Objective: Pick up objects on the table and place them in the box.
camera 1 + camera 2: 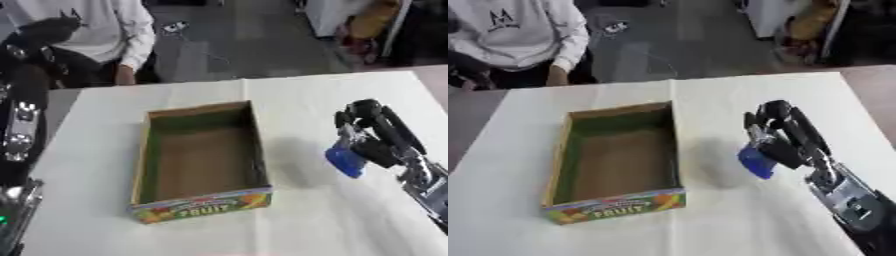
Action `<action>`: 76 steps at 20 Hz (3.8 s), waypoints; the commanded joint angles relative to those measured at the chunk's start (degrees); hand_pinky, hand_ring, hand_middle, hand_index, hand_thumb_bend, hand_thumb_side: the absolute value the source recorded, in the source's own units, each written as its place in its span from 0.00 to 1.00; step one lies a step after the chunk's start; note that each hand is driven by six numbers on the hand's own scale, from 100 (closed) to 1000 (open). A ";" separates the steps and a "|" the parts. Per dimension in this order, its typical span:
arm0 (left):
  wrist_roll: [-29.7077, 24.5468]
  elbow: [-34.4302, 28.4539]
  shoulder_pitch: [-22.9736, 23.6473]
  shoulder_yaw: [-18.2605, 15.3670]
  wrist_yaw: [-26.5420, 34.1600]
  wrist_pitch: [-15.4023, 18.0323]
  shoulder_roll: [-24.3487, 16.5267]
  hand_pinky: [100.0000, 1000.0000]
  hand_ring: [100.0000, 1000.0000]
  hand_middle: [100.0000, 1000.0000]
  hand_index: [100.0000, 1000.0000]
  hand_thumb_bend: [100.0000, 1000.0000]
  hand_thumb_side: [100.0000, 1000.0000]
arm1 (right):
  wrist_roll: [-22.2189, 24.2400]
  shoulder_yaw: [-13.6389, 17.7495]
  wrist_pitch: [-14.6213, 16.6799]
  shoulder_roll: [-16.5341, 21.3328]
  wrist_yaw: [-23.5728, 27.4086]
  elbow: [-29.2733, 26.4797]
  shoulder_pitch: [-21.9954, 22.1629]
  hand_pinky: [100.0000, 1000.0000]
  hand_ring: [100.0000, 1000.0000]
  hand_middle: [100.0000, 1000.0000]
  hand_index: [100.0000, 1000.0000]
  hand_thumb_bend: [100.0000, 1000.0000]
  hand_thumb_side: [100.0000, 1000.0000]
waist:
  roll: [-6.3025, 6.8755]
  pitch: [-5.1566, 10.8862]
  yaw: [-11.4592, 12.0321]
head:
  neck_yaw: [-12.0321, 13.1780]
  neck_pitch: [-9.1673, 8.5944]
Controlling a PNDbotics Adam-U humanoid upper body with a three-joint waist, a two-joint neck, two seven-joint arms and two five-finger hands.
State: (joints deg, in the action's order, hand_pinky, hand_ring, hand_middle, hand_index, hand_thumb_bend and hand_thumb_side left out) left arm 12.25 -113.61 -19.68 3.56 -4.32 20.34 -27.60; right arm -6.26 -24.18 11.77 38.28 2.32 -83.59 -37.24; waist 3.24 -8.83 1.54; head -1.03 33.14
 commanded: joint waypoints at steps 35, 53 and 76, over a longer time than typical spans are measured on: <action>-0.13 -0.98 -6.76 -0.37 3.04 0.39 1.00 0.45 0.52 0.78 0.81 0.09 0.83 | 1.49 -3.69 -8.74 -4.04 11.14 -7.87 -11.92 0.00 0.00 0.00 0.23 0.00 0.55 | -1.40 -0.96 4.57 | -6.48 -1.52; -1.70 -0.98 -13.93 0.43 5.39 -0.07 3.73 0.45 0.52 0.79 0.81 0.10 0.83 | 0.67 -3.07 -5.54 -2.95 6.45 -4.94 -15.22 0.00 0.00 0.00 0.23 0.00 0.56 | -3.36 -5.87 9.89 | -10.12 -7.56; -1.75 -0.98 -13.89 0.25 5.20 -0.15 3.00 0.45 0.52 0.79 0.81 0.10 0.83 | 8.12 -3.18 -1.70 -2.80 -2.21 -4.23 -13.05 0.44 0.79 0.87 1.00 0.00 1.00 | -3.51 -5.91 9.07 | -8.51 -7.86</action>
State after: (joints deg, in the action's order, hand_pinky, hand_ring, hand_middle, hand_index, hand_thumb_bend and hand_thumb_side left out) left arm 10.49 -113.63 -33.23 4.23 1.13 20.09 -23.53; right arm 1.36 -28.31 9.98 34.29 0.39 -87.19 -49.77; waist -0.46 -15.92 10.50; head -10.05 26.17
